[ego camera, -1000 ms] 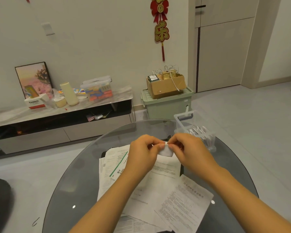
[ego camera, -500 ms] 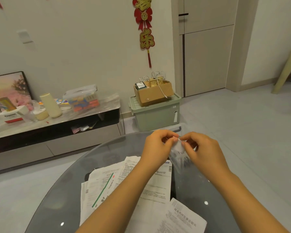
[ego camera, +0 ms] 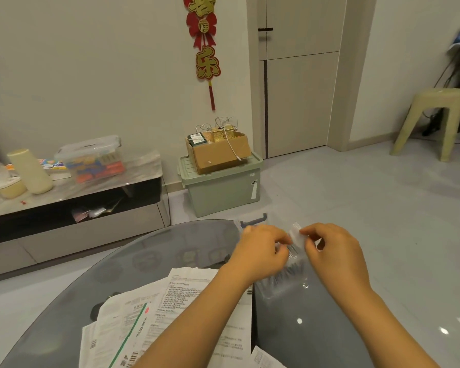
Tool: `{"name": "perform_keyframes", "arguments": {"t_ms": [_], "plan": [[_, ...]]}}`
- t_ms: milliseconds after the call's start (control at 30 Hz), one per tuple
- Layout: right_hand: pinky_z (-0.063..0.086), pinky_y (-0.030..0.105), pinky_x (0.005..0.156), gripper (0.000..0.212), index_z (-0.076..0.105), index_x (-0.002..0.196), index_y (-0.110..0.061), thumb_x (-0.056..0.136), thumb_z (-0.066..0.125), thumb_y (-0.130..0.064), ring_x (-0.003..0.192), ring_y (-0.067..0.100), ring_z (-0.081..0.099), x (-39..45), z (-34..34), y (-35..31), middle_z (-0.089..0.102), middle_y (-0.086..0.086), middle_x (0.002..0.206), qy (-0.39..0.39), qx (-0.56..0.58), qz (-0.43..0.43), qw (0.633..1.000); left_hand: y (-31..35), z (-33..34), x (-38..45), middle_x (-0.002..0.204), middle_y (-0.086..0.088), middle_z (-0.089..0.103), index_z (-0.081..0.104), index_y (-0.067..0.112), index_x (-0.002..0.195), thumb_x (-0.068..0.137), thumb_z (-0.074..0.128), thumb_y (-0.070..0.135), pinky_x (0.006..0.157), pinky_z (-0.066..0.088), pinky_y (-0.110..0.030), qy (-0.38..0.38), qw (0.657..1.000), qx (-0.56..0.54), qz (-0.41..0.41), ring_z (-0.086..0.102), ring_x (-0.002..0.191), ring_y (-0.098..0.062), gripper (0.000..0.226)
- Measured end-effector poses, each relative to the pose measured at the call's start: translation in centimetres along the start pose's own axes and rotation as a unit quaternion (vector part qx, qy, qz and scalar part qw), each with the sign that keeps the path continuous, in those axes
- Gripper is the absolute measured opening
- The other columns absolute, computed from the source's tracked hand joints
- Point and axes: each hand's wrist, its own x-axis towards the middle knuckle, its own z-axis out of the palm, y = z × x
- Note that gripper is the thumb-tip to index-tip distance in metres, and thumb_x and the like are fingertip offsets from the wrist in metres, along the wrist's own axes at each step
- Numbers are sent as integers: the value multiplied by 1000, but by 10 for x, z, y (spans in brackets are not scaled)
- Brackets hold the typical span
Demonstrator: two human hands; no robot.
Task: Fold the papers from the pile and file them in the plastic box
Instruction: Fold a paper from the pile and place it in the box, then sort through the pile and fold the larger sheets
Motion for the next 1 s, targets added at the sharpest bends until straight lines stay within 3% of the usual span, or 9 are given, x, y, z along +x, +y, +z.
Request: {"name": "perform_keyframes", "arguments": {"t_ms": [133, 300, 500, 701, 834, 1001], "plan": [[36, 20, 66, 14, 72, 93, -12, 82, 65, -7, 74, 13, 51, 2, 5, 2, 65, 1, 83, -5, -10, -2, 1000, -1, -1, 5, 112, 7, 64, 65, 21, 110, 77, 29, 30, 97, 25, -32, -51, 993, 79, 70, 47, 103, -11, 50], [38, 23, 67, 13, 72, 94, -7, 83, 65, -5, 76, 14, 51, 5, 11, -1, 66, 6, 84, -11, -27, -4, 1000, -5, -4, 6, 114, 2, 59, 61, 19, 117, 79, 24, 33, 92, 25, -31, -81, 984, 122, 98, 39, 101, -13, 55], [37, 23, 66, 13, 74, 89, -4, 83, 62, -3, 78, 16, 50, 8, 13, -6, 63, 7, 81, -53, -76, -4, 996, -14, 0, 1, 105, 0, 58, 63, 14, 101, 68, 6, 44, 93, 25, -30, -56, 987, 115, 94, 40, 101, -15, 72], [41, 26, 73, 21, 73, 95, -8, 88, 53, -8, 96, 18, 52, 20, 11, -11, 54, 4, 95, -139, -118, 20, 983, -15, -2, 0, 119, 1, 59, 61, 17, 116, 79, 21, 33, 102, 24, -36, -70, 992, 77, 67, 43, 111, -15, 56], [47, 33, 75, 25, 74, 88, -7, 89, 49, -11, 95, 17, 46, 19, 11, -11, 46, 3, 95, -163, -131, 41, 977, -14, -2, 1, 126, 0, 56, 53, 20, 128, 79, 23, 33, 107, 22, -37, -79, 994, 54, 51, 43, 115, -15, 58], [46, 32, 73, 27, 71, 86, -7, 90, 44, -8, 86, 18, 49, 19, 10, -7, 44, 3, 96, -180, -108, 55, 976, -13, -4, 0, 128, 4, 56, 54, 27, 130, 81, 20, 31, 103, 20, -33, -88, 991, 76, 68, 42, 115, -12, 60]]}}
